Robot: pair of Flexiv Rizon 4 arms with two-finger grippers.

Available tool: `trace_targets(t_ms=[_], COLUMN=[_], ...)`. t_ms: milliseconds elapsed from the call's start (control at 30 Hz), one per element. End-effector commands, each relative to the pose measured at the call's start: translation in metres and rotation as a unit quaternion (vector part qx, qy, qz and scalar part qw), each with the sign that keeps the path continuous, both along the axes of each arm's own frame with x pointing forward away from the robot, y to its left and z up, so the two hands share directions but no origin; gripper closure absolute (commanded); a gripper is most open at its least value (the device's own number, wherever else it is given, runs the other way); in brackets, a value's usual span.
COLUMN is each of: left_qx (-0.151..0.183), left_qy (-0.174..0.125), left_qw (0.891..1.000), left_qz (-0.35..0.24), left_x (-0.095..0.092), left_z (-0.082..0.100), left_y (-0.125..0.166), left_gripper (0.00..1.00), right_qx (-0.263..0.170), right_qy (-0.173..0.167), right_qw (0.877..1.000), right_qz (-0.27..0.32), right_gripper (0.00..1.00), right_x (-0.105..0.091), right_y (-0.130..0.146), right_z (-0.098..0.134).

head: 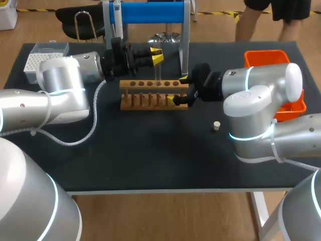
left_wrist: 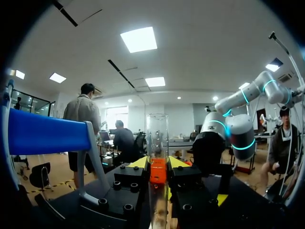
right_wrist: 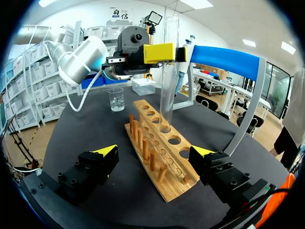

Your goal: Invert the test tube, pick up the pipette, mount the tip to pipette, aspirate from beaker and dispense into the tube, eject the tip, return the pipette, and cap with the stopper.

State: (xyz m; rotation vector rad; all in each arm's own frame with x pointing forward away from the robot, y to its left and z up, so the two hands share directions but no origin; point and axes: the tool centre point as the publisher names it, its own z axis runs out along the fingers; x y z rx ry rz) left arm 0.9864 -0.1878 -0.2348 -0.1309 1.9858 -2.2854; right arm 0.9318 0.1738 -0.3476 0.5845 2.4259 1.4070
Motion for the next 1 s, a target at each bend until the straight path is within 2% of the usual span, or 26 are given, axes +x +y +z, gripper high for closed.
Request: trace_targets(t_ms=[33, 733, 1000], left_qx=[-0.003, -0.001, 0.039], left_qy=[-0.003, 0.007, 0.01], left_qw=[1.0, 1.0, 0.999], left_qz=[-0.002, -0.001, -0.006], left_x=[0.003, 0.0053, 0.0044], left_z=[-0.0036, -0.0118, -0.0117], left_y=[-0.0006, 0.0002, 0.0044], left_gripper=[1.0, 1.0, 1.0], right_qx=[0.0, 0.0, 0.0], right_qy=[0.0, 0.0, 0.0], right_qw=[1.0, 1.0, 1.0], right_qz=[0.0, 0.0, 0.0], right_gripper=[0.0, 0.0, 0.0], right_x=[-0.0003, -0.0003, -0.0003], right_y=[0.0001, 0.0001, 0.0001], right_z=[-0.0003, -0.0003, -0.0003])
